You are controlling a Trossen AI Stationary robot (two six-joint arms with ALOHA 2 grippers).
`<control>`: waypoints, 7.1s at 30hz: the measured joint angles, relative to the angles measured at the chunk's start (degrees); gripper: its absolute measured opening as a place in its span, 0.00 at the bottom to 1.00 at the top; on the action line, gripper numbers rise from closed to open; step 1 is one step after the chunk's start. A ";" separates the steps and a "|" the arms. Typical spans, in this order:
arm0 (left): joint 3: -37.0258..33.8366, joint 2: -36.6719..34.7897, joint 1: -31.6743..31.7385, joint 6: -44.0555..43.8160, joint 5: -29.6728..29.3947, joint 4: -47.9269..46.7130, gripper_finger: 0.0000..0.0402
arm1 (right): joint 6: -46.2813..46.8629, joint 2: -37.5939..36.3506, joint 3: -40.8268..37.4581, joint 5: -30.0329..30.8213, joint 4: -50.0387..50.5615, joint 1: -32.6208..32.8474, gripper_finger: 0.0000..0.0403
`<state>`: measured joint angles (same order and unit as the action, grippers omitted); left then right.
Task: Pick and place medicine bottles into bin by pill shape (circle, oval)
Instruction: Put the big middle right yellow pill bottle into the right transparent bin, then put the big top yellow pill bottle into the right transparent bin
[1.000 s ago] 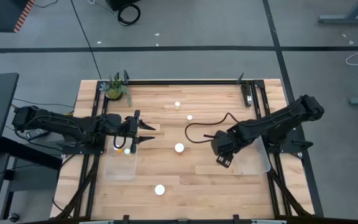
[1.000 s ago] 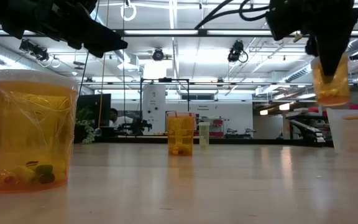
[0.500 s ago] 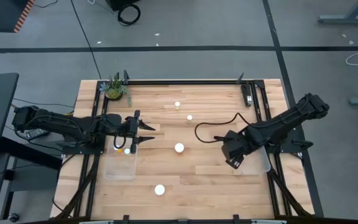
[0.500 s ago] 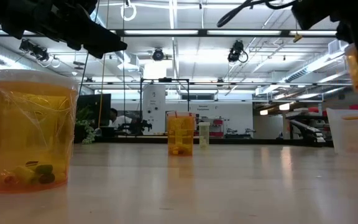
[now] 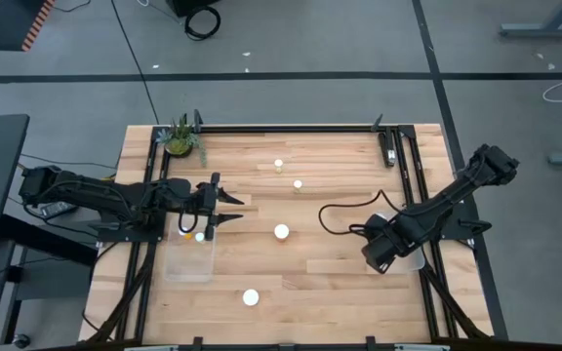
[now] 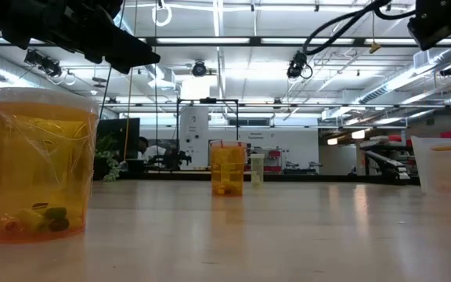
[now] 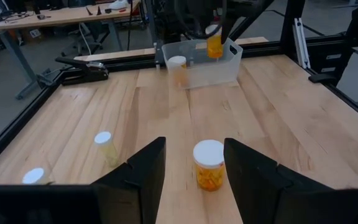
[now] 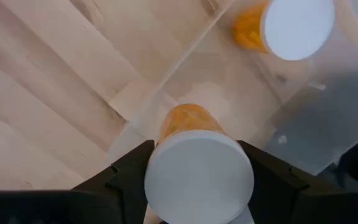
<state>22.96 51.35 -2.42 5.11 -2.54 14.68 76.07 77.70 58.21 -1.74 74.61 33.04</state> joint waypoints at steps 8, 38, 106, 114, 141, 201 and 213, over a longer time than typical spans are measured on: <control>0.00 0.02 0.00 0.04 0.00 0.02 0.43 | 6.59 -5.59 -8.40 -0.64 -5.62 2.00 0.55; 0.00 0.02 -0.02 0.02 0.00 -1.12 0.43 | 12.62 -6.83 -13.87 -1.74 -10.09 7.11 0.55; 0.02 0.02 0.00 -0.46 0.00 -2.93 0.43 | 41.23 -3.33 -13.85 2.13 -14.10 15.07 0.64; 0.02 0.02 0.00 -0.48 0.02 -2.50 0.43 | 38.31 -5.96 -13.85 3.39 -12.69 11.76 0.64; 0.02 0.02 0.00 -0.16 0.00 -2.96 0.43 | 13.13 -5.74 -10.77 6.98 -12.51 -5.77 0.64; 0.05 -4.15 4.33 -0.36 -2.38 -12.90 0.43 | -66.45 43.52 46.59 12.84 -24.12 -24.29 0.64; 0.04 -4.13 4.50 -0.42 -2.41 -12.86 0.43 | -71.54 45.32 46.46 8.15 -26.46 -25.59 0.76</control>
<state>23.00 47.22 2.09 4.69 -4.95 1.82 4.53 123.02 104.66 6.41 48.15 7.45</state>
